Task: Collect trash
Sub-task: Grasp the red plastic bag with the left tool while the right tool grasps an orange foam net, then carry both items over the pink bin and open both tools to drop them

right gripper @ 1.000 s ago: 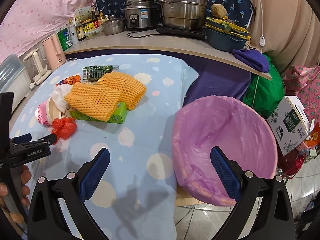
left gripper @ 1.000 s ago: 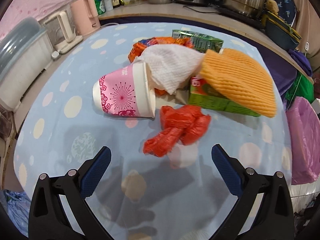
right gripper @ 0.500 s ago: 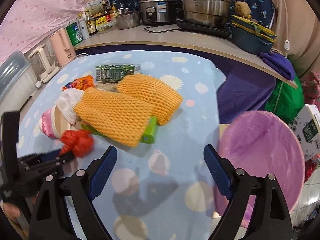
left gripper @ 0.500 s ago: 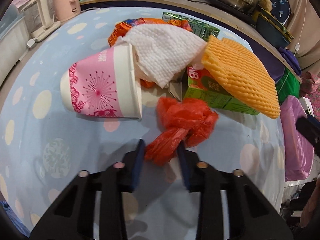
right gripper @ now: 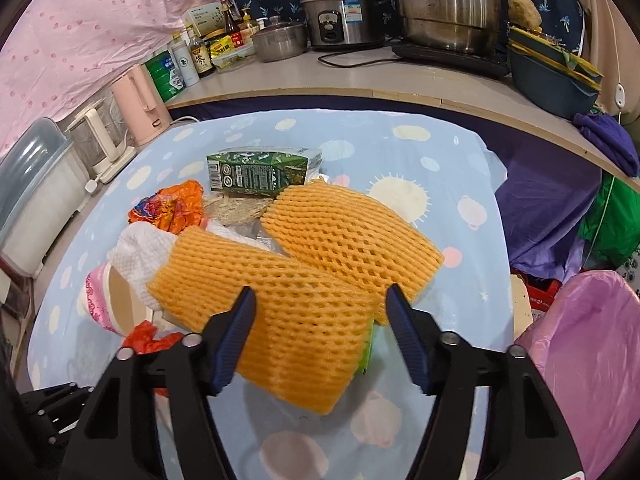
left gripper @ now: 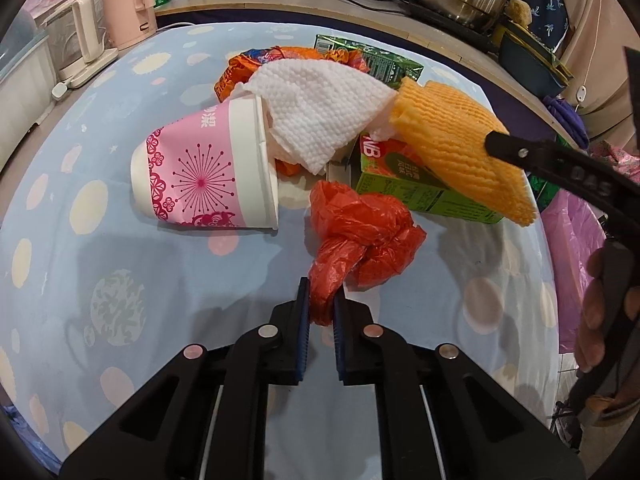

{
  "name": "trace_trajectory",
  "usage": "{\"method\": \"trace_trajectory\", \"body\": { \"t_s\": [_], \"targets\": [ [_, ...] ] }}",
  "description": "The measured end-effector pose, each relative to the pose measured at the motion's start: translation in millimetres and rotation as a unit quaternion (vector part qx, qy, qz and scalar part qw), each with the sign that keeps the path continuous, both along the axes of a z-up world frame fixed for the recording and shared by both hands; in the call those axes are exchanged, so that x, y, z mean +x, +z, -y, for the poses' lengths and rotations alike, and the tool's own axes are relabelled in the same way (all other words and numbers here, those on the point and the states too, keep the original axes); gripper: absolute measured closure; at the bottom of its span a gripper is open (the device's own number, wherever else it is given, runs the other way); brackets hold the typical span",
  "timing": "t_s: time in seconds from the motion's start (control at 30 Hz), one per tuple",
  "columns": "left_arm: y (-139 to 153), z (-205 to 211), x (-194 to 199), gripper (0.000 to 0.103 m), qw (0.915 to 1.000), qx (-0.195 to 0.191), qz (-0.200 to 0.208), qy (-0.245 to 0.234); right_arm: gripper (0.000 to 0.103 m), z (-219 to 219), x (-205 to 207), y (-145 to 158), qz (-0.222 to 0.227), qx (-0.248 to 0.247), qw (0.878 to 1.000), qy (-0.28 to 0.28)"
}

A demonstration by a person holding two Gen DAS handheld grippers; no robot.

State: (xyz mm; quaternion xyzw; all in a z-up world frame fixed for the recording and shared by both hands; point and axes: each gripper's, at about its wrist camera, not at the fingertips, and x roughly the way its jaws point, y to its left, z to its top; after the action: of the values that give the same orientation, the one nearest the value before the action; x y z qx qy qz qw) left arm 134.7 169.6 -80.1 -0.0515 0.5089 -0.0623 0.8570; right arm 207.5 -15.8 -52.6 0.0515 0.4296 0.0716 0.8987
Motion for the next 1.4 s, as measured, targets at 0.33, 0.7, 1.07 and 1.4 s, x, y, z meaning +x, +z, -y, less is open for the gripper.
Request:
{"method": "trace_trajectory", "body": {
  "t_s": [0.33,0.7,1.07,1.4],
  "targets": [
    [17,4,-15,0.093,0.9998,0.005,0.017,-0.001,0.091,7,-22,2,0.0,0.021,1.0,0.017],
    [18,6,-31,0.093,0.9998,0.011,0.017,0.007,0.035,5,-49,1,0.01,0.018,1.0,0.022],
    [20,0,-35,0.093,0.9996,0.013,0.021,0.015,0.093,2,-42,-3,0.006,0.047,0.998,0.03],
    [53,21,-51,0.093,0.9981,0.015,0.059,-0.008,0.094,37,-82,54,0.071,0.068,0.995,0.008]
  ]
}}
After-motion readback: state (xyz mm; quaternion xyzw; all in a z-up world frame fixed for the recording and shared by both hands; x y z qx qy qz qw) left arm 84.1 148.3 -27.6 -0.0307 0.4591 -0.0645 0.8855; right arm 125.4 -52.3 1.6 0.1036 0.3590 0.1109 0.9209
